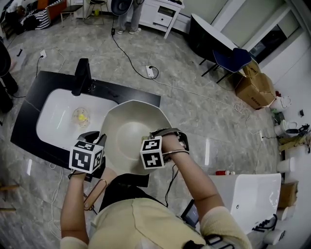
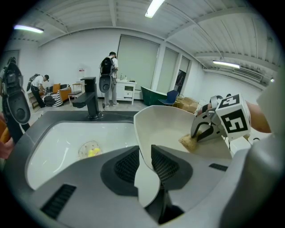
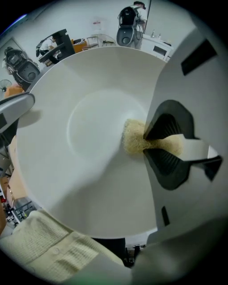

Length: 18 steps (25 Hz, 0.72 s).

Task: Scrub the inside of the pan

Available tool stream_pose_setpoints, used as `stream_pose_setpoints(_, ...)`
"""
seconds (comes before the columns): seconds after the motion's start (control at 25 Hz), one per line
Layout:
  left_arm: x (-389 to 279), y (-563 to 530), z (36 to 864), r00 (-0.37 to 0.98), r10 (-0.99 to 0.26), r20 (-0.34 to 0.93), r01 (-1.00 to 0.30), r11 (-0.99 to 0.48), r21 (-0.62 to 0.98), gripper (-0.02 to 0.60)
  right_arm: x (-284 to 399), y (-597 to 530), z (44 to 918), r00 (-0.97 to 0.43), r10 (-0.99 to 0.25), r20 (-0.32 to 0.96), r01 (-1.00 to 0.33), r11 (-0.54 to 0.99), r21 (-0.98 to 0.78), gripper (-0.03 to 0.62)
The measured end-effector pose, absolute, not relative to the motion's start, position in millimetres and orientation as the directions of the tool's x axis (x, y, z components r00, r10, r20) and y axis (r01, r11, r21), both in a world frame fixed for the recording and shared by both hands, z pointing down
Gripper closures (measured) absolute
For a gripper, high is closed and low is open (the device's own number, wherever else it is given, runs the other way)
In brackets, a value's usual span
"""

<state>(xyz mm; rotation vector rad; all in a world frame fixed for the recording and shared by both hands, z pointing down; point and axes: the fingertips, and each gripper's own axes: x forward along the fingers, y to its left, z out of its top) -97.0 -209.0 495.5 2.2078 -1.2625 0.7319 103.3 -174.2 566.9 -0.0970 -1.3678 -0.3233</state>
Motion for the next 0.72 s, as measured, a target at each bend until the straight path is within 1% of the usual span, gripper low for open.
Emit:
stream_pose_setpoints(0.36,-97.6,-209.8,495.3,0.434,-0.619,0.655,-0.879,-0.452,0.155,0.492,96.5,-210.8,570.9,0.15,-0.298,0.943,0.206,0.942,0.265,0.514)
stream_pose_setpoints(0.52,-97.6,-209.9,495.9,0.435,-0.618,0.655,-0.878,-0.453,0.156,0.492,89.2,-228.2,571.8,0.124,-0.367,0.922,0.159,0.924,0.346,0.514)
stream_pose_setpoints(0.72,-97.6,-209.6,496.4,0.433,-0.621,0.653,-0.879,-0.45,0.156,0.492,77.9,-241.5,573.2,0.087,-0.423,0.902,0.109,0.904,0.414,0.514)
